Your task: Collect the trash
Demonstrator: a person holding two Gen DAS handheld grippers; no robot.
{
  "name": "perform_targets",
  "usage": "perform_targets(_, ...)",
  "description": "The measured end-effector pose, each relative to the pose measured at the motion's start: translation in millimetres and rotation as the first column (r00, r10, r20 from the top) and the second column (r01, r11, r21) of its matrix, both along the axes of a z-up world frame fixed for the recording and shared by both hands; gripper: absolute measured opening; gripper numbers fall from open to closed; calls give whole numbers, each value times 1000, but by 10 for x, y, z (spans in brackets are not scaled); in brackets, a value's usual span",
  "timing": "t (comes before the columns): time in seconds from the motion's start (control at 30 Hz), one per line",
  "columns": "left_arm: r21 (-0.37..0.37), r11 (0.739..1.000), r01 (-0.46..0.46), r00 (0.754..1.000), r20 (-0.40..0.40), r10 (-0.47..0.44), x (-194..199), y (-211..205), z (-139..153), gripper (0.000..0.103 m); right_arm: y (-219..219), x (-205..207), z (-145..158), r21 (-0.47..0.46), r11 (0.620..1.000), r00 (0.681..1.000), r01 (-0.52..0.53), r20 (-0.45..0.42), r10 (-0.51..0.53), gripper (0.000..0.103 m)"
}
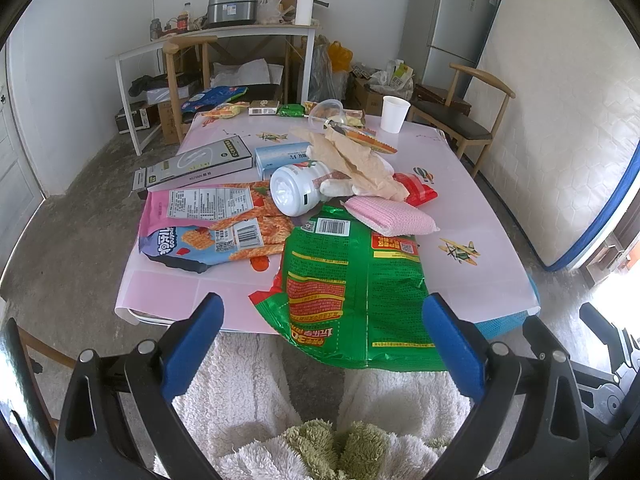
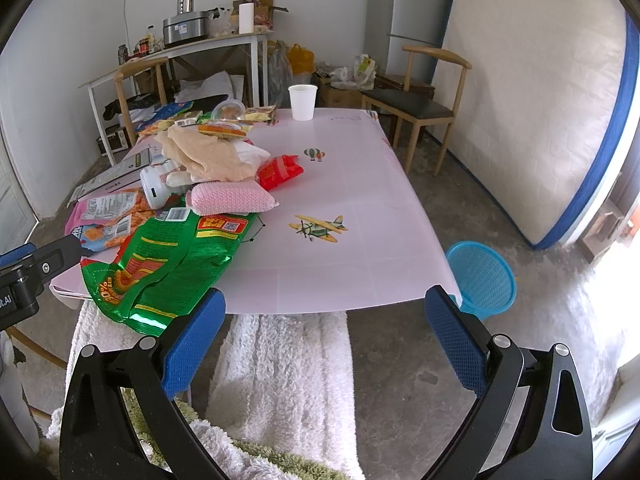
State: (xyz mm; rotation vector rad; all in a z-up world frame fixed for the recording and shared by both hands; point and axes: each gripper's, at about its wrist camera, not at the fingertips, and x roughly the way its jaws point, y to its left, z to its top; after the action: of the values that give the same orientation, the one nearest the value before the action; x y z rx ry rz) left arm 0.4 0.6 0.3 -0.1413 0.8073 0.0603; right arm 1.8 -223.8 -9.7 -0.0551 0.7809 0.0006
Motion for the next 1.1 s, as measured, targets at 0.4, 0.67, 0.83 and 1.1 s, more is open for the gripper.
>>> perform_targets(0.4,-1,1000,0,1000,-2,0,1,3,1,97,-1,-1,-1,1,1000,1000,0,0,0,95)
perform_targets(0.67,0,1000,0,1000,-3,0,4,0,-1,97,-2,-1,3,2,1000,1000,0,-1,0,95)
perform_targets(0.83,0,1000,-1,1000,-4,1,4,0,-1,97,-2,0,1,3,1000,1000,-1,-2,1,95)
perform_targets(1.1,-1,1000,1,1000,-7,-1,-1,0,-46,97,95,-7,51,3,1000,1000,0,-5,0,95)
